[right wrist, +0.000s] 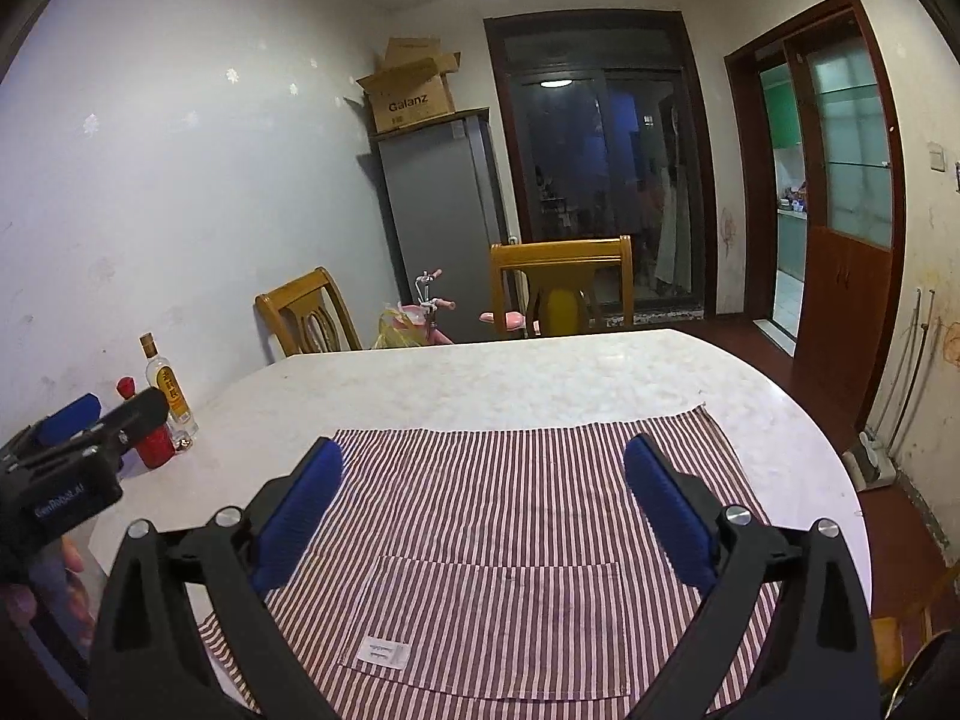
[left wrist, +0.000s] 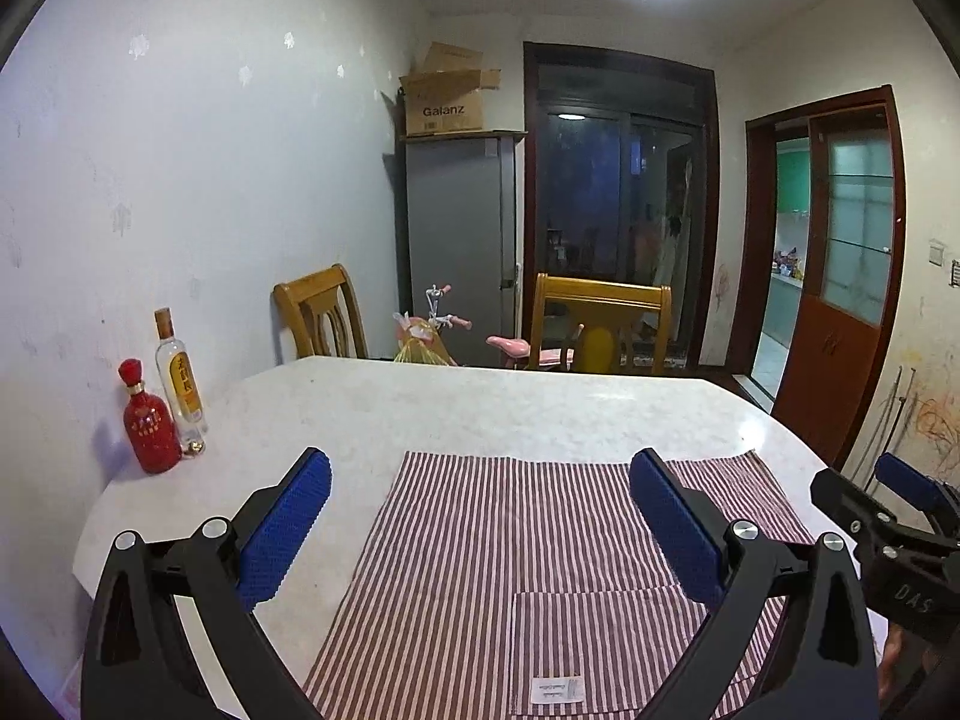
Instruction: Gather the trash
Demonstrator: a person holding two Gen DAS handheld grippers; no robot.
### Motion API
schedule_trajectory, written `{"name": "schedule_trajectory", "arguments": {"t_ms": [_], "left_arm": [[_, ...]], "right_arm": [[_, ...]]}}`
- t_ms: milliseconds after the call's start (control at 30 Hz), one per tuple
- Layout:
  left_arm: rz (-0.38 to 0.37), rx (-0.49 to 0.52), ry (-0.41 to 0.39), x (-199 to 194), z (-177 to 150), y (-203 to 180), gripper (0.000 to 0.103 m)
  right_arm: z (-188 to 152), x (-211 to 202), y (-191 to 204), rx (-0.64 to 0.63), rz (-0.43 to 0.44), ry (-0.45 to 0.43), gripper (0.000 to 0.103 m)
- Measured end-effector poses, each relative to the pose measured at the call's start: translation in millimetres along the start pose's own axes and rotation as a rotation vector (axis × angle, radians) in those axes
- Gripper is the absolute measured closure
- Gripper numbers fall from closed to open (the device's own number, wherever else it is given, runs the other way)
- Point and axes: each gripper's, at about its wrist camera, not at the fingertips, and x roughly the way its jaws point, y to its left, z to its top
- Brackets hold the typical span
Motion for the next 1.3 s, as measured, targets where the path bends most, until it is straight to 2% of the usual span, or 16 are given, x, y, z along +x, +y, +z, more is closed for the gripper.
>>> {"name": "schedule_trajectory", "arguments": {"t_ms": [667, 1300], "left_arm": [[-0.019, 0.019, -0.043, -24.5, 7.6, -19.0, 0.006], [-0.027, 0.017, -0.06, -32.2, 9.4, -20.5, 0.006]], "right_arm": [[2.2, -6.1, -6.8, 0.012, -0.006, -0.026, 0.008], [6.6, -10.9, -5.0, 0.012, -0.005, -0.052, 0.007]]}}
